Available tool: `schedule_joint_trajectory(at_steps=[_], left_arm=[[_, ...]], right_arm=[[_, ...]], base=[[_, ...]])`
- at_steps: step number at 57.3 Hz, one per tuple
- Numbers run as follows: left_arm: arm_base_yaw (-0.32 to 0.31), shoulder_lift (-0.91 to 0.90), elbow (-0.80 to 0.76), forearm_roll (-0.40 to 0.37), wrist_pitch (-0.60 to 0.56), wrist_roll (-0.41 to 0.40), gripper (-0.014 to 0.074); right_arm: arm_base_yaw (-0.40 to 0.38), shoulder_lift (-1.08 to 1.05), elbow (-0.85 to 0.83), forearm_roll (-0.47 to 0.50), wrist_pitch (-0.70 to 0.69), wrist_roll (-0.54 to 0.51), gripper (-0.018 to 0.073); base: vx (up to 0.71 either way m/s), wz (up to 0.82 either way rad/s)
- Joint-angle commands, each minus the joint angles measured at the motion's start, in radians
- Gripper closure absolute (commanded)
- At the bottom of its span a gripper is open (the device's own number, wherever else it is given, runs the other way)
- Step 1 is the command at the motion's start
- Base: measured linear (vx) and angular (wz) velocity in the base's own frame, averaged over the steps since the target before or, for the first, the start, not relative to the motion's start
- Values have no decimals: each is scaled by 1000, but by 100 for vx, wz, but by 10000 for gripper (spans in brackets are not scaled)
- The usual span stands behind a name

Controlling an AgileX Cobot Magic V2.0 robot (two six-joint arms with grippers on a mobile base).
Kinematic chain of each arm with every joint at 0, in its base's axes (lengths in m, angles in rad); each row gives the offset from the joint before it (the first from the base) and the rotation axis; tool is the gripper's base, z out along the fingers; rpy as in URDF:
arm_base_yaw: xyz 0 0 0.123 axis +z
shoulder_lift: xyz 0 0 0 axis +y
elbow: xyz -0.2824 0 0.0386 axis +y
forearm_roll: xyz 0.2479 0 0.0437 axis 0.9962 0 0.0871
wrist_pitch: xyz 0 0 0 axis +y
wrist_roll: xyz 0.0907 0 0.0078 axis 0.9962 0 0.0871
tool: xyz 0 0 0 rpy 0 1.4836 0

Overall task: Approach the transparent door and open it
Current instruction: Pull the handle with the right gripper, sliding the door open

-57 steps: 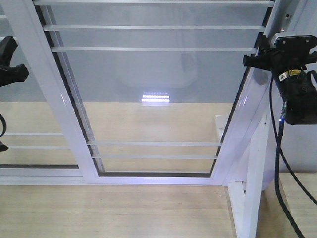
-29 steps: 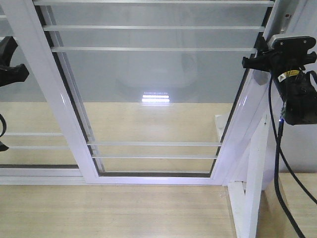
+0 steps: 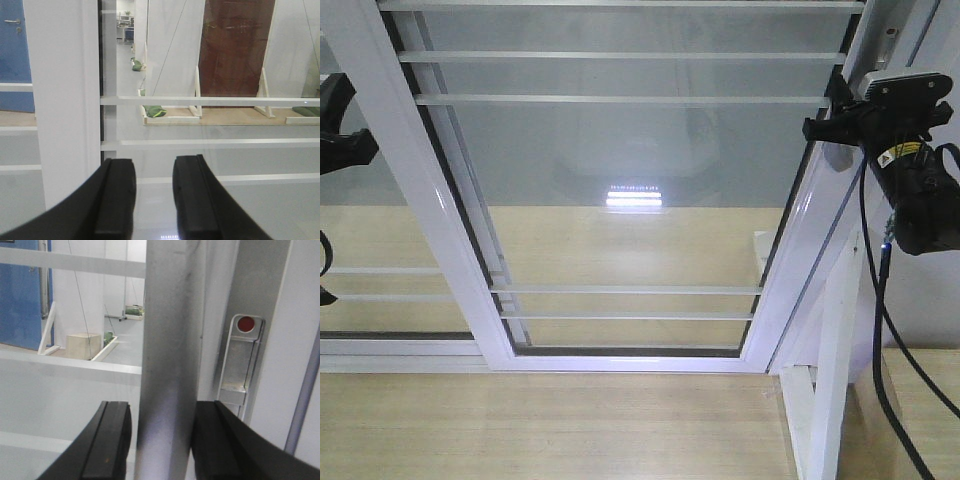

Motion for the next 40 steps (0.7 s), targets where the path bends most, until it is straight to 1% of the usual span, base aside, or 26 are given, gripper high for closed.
schedule_joint_trajectory(at_steps=[1, 5, 29, 40], left_arm=[[-3, -16, -34, -12, -75, -3, 251], [-3, -16, -34, -12, -75, -3, 251], [-3, -16, -34, -12, -75, -4, 251], [-3, -16, -34, -12, -75, -9, 251]], right_arm=[[48, -55, -32, -89, -130, -5, 201], [70, -55, -32, -89, -132, -21, 201], [218, -55, -32, -82, -133, -23, 201], [283, -55, -32, -80, -133, -48, 201]], base=[[0, 0], [0, 0], [0, 0], [0, 0]])
